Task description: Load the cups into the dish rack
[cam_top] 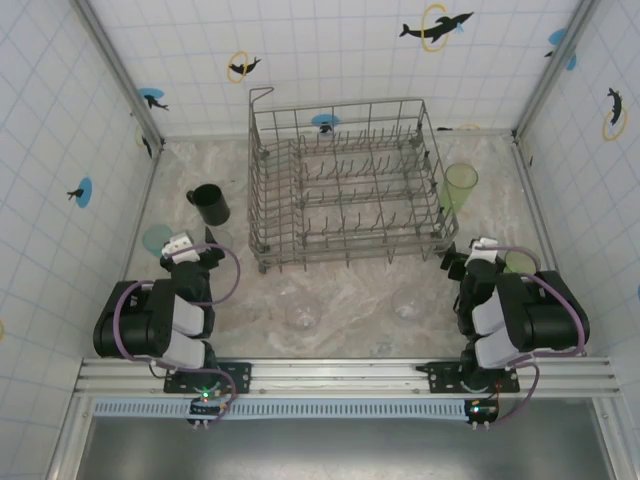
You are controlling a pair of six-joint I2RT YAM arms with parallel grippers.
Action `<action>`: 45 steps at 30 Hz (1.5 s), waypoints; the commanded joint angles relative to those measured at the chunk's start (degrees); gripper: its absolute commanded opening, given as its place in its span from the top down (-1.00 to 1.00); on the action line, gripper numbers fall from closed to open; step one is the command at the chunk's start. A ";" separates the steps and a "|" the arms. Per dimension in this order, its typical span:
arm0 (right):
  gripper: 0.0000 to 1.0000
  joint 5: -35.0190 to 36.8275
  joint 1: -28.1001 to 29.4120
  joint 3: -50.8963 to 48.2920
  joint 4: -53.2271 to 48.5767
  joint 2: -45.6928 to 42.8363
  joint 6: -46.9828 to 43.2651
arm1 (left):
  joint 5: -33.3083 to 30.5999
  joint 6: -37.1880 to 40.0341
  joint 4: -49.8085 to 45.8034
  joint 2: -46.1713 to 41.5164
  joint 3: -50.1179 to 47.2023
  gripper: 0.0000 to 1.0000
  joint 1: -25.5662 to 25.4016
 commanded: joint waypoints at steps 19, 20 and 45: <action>-0.99 1.06 0.32 -1.20 2.65 0.45 -0.41 | 0.99 3.48 -5.96 1.76 -2.20 -0.95 -0.32; -0.99 1.07 0.36 -1.29 2.67 0.46 -0.41 | 0.99 3.43 -5.94 1.75 -2.20 -0.95 -0.36; -0.99 6.03 6.22 0.43 -6.18 -7.99 -6.27 | -5.14 5.83 -17.04 -5.21 1.23 -0.95 -3.85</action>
